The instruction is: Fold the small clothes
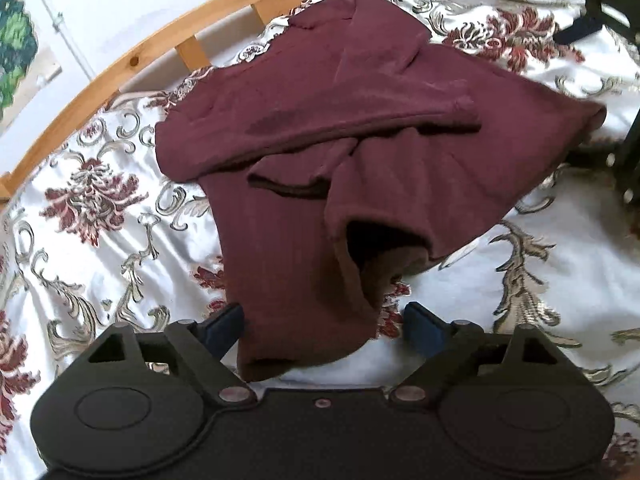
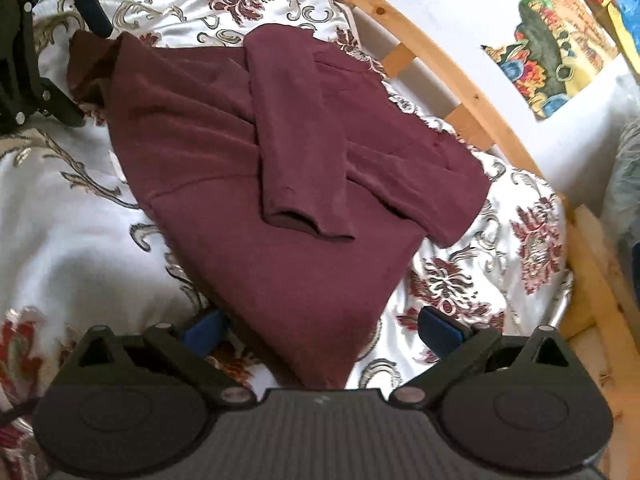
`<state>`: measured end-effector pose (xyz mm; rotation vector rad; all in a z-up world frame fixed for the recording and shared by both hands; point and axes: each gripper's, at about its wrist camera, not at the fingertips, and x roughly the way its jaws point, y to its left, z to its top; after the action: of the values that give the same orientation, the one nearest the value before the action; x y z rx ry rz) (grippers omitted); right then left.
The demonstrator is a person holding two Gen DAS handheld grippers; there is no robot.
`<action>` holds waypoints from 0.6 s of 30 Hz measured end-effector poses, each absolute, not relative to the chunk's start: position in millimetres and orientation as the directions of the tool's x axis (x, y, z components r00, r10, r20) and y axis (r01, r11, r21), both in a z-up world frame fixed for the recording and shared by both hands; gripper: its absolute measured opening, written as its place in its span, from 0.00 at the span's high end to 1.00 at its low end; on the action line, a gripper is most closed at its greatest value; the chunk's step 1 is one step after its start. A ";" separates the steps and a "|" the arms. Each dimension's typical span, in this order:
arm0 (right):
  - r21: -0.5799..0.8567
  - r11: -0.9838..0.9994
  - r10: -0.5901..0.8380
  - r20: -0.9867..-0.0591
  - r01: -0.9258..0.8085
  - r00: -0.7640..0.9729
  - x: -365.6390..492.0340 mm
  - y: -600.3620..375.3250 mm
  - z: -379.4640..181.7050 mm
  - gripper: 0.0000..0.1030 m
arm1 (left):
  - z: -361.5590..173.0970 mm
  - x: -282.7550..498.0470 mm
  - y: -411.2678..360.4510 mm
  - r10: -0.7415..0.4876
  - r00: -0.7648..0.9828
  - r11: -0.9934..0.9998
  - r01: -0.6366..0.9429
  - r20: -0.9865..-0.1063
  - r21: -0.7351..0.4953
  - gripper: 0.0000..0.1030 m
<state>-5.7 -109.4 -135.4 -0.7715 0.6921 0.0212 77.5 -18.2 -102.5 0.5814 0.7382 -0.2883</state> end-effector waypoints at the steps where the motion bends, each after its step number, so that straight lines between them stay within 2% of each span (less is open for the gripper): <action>1: -0.648 0.717 -0.235 -0.573 -0.258 0.786 -5.2 -109.7 -136.7 0.00 | -103.4 76.0 -18.2 -0.046 0.719 0.797 0.445 -0.693 0.409 0.19; 3: -0.677 0.693 -0.253 -0.551 -0.249 0.795 -6.1 -109.7 -138.4 0.08 | -105.8 72.5 -18.3 -0.037 0.732 0.783 0.445 -0.681 0.435 0.29; 4: -0.683 0.685 -0.258 -0.553 -0.253 0.792 -6.5 -109.6 -139.8 0.24 | -106.6 72.6 -18.4 -0.029 0.738 0.778 0.440 -0.674 0.448 0.36; 5: -0.675 0.689 -0.257 -0.567 -0.262 0.783 -5.5 -110.6 -140.7 0.47 | -106.9 71.4 -18.6 -0.019 0.748 0.771 0.433 -0.663 0.467 0.43; 6: -0.658 0.702 -0.252 -0.587 -0.271 0.769 -3.5 -112.7 -141.2 0.58 | -107.1 69.4 -18.4 -0.010 0.758 0.762 0.429 -0.652 0.486 0.47; 7: -0.642 0.715 -0.248 -0.603 -0.277 0.758 -2.4 -115.5 -141.6 0.78 | -106.9 68.4 -18.2 -0.004 0.766 0.755 0.424 -0.642 0.501 0.54; 8: -0.624 0.730 -0.241 -0.618 -0.279 0.748 -0.6 -118.2 -140.8 0.87 | -106.8 68.1 -17.4 0.001 0.774 0.748 0.420 -0.633 0.514 0.59; 11: -0.567 0.787 -0.206 -0.612 -0.242 0.763 -0.1 -126.1 -124.3 0.92 | -107.7 67.7 -15.3 0.017 0.790 0.729 0.410 -0.613 0.548 0.62; 13: -0.554 0.812 -0.209 -0.570 -0.184 0.794 -3.0 -130.9 -105.7 0.92 | -108.5 67.7 -14.7 0.025 0.800 0.720 0.402 -0.599 0.566 0.62; 15: -0.532 0.838 -0.219 -0.531 -0.121 0.819 -7.4 -137.2 -85.5 0.93 | -109.1 66.6 -14.3 0.025 0.809 0.712 0.398 -0.587 0.579 0.71; 16: -0.512 0.853 -0.217 -0.518 -0.097 0.828 -10.0 -141.2 -75.2 0.93 | -108.7 65.3 -14.5 0.024 0.819 0.705 0.392 -0.573 0.591 0.90; 18: -0.484 0.872 -0.208 -0.502 -0.074 0.840 -16.3 -146.6 -58.7 0.93 | -103.7 59.7 -14.7 0.009 0.845 0.701 0.377 -0.535 0.606 0.91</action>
<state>-16.3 -146.6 -58.7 -0.5140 0.5757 -0.0744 59.7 -14.7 -103.7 0.7752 0.5376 -0.2163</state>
